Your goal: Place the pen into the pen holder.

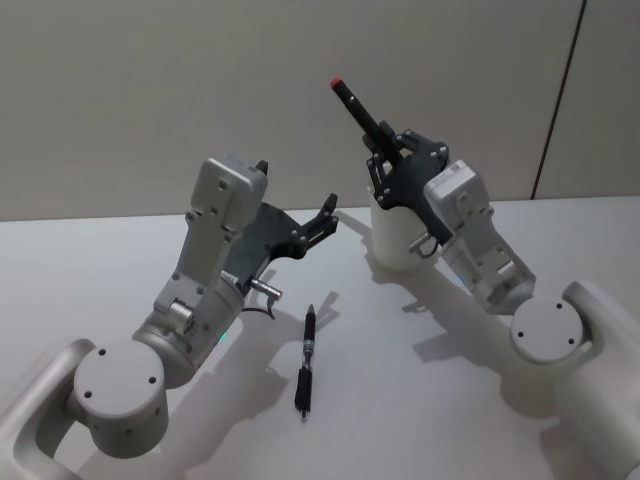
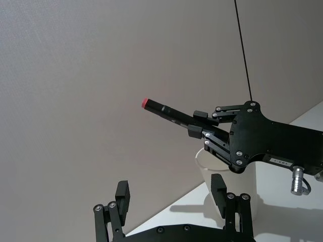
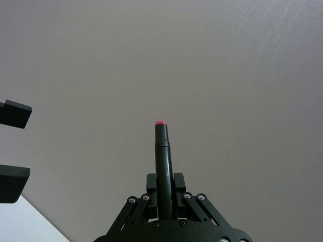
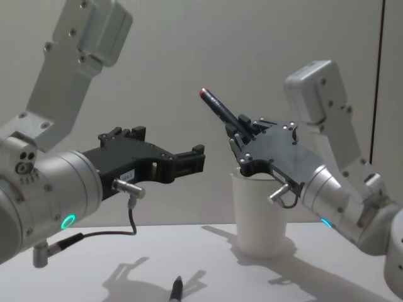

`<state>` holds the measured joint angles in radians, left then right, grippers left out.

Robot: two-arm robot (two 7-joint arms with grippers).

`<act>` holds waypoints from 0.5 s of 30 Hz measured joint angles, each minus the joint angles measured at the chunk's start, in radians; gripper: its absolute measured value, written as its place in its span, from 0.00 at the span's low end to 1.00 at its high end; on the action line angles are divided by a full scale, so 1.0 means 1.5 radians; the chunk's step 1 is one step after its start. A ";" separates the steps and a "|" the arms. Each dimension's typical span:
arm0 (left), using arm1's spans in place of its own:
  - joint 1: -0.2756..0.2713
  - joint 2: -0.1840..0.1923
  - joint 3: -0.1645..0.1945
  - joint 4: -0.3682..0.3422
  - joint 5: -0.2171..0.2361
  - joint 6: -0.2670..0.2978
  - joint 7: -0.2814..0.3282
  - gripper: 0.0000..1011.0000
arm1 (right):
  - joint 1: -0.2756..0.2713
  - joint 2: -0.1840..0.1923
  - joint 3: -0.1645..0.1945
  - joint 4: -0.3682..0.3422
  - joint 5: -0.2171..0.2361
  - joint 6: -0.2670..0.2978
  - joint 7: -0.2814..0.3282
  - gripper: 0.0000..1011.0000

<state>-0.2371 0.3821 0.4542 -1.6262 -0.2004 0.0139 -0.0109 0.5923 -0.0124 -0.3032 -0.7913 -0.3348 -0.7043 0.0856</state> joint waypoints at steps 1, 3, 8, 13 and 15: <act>0.000 0.000 0.000 0.000 0.000 0.000 0.000 0.99 | 0.002 0.000 0.000 0.003 -0.001 -0.003 0.000 0.18; 0.000 0.000 0.000 0.000 0.000 0.000 0.000 0.99 | 0.009 -0.003 -0.001 0.020 -0.006 -0.015 -0.002 0.18; 0.000 0.000 0.000 0.000 0.000 0.000 0.000 0.99 | 0.025 -0.007 -0.001 0.051 -0.014 -0.037 -0.006 0.18; 0.000 0.000 0.000 0.000 0.000 0.000 0.000 0.99 | 0.043 -0.013 -0.003 0.087 -0.020 -0.060 -0.012 0.18; 0.000 0.000 0.000 0.000 0.000 0.000 0.000 0.99 | 0.049 -0.015 -0.003 0.097 -0.021 -0.066 -0.014 0.18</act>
<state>-0.2371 0.3821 0.4542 -1.6262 -0.2004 0.0139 -0.0109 0.6652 -0.0348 -0.3080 -0.6458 -0.3670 -0.8033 0.0649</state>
